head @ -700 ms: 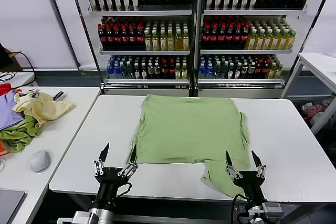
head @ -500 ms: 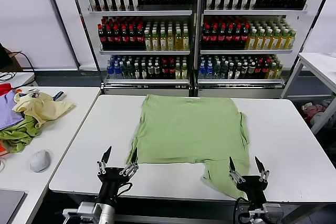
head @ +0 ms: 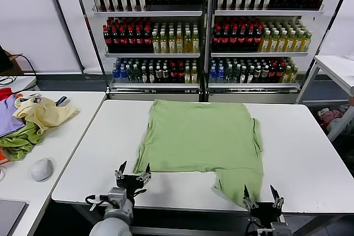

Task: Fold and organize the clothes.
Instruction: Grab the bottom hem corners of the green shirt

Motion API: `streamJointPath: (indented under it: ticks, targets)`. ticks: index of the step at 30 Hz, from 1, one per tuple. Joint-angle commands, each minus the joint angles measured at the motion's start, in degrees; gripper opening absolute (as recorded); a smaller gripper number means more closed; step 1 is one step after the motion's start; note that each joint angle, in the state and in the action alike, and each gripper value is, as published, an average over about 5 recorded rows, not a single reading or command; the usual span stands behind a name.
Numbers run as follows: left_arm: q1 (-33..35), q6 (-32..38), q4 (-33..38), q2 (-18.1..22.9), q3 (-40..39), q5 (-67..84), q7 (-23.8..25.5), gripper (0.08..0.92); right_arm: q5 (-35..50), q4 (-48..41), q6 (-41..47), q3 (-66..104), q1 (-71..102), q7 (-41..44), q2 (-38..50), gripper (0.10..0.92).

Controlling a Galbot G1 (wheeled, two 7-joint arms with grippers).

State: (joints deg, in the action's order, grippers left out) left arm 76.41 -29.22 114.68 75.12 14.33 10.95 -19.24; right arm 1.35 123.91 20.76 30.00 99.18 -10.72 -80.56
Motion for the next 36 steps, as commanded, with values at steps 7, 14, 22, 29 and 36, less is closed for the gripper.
streamJointPath:
  ticks: [7, 14, 22, 29, 36]
  targets:
    - [-5.5, -4.3, -6.9, -1.4, -1.9, 8.8, -3.9, 0.803, -0.2, -2.8, 2.1, -0.5, 0.0, -0.3, -0.9, 0.802]
    - [-4.6, -4.3, -6.4, -1.7, -2.0, 12.4, -3.9, 0.625, 3.7, -4.0, 3.4, -0.6, -0.1, -0.6, -0.9, 0.63]
    - [-4.0, -4.2, -5.8, -2.1, -2.0, 14.8, -3.0, 0.4, 6.7, -3.4, 3.2, -0.5, 0.0, 0.1, -0.4, 0.428]
    - [-2.8, -2.6, -2.1, -2.4, -1.3, 14.9, -1.6, 0.201, 8.7, -2.0, 0.9, 0.6, -1.3, 2.2, 1.5, 0.278]
    - [-2.6, 2.4, 2.9, -3.4, 0.0, 14.8, -0.4, 0.092, 10.1, 1.1, -2.8, 2.4, -4.7, 3.7, 4.7, 0.135]
